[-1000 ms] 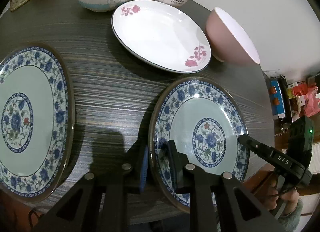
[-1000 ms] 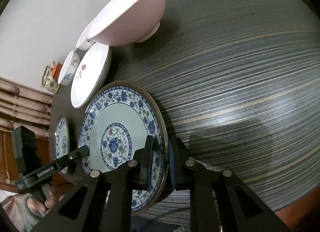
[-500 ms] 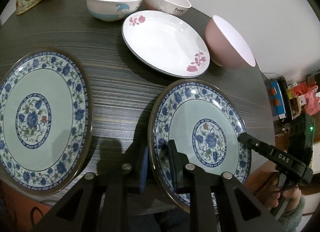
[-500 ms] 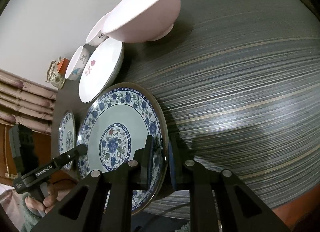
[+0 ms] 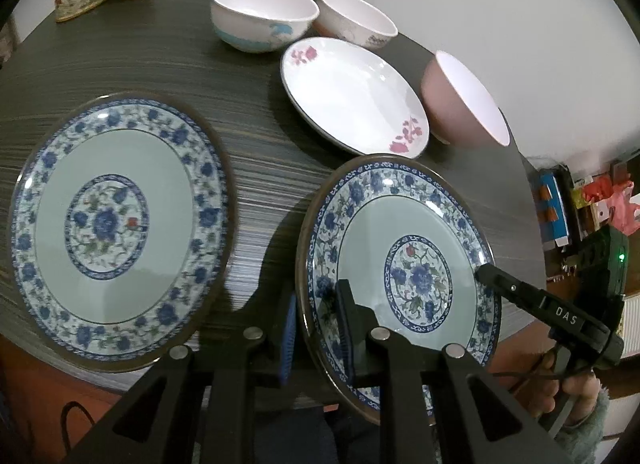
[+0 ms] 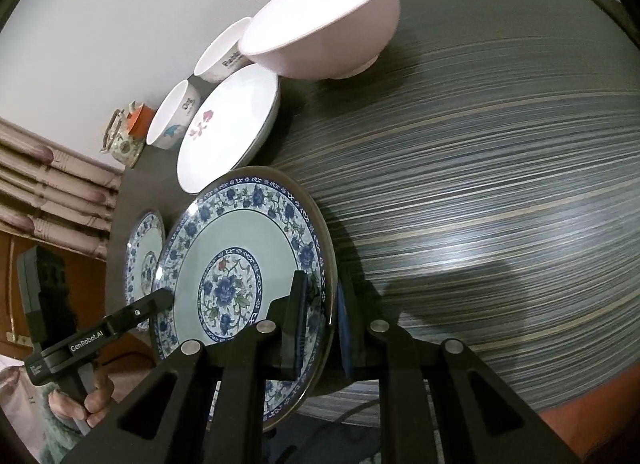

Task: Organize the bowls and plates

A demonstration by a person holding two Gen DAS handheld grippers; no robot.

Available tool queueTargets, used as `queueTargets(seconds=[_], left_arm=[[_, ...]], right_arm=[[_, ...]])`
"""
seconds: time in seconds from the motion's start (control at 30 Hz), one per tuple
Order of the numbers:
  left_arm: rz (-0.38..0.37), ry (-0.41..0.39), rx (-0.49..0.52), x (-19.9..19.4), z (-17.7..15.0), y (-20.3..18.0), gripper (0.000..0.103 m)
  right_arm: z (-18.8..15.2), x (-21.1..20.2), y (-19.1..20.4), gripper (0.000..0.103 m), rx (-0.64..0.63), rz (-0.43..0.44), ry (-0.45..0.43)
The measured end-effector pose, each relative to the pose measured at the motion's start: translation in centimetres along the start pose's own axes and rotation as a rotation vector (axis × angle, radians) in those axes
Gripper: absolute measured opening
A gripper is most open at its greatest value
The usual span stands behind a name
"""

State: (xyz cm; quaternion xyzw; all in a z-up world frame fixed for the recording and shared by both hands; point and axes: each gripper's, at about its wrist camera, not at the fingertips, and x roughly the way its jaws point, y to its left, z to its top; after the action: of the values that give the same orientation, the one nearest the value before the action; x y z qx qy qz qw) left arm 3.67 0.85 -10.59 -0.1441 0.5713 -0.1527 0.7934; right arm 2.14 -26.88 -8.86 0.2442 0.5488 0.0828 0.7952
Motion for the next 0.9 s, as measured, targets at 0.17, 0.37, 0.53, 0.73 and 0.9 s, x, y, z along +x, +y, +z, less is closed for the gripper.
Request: queueTargets(seconds=[0.17, 0.37, 0.53, 0.73, 0.9], left_arm=[[0.026, -0.039, -0.004, -1.4, 0.2, 1.1, 0.019], [0.041, -0.069, -0.022, -3.0, 0.5, 3.2, 0.018], [0.049, -0.098, -0.056, -4.1, 1.0, 5.3, 0.019], [0.069, -0.139, -0.115, -5.6, 1.4, 8.5, 0.019], [0.107, -0.162, -0.156, -6.3, 1.6, 10.9, 0.019]], right_arm=[[-0.3, 0.0, 1.4, 0.015, -0.026, 0.011, -0.012], [-0.3, 0.8, 3.4, 0.015, -0.035, 0.014, -0.004], [0.0, 1.6, 5.6, 0.015, -0.062, 0.011, -0.002], [0.4, 3.0, 8.8, 0.015, -0.103, 0.01, 0.002], [0.7, 4.8, 11.8, 0.015, -0.14, 0.02, 0.016]])
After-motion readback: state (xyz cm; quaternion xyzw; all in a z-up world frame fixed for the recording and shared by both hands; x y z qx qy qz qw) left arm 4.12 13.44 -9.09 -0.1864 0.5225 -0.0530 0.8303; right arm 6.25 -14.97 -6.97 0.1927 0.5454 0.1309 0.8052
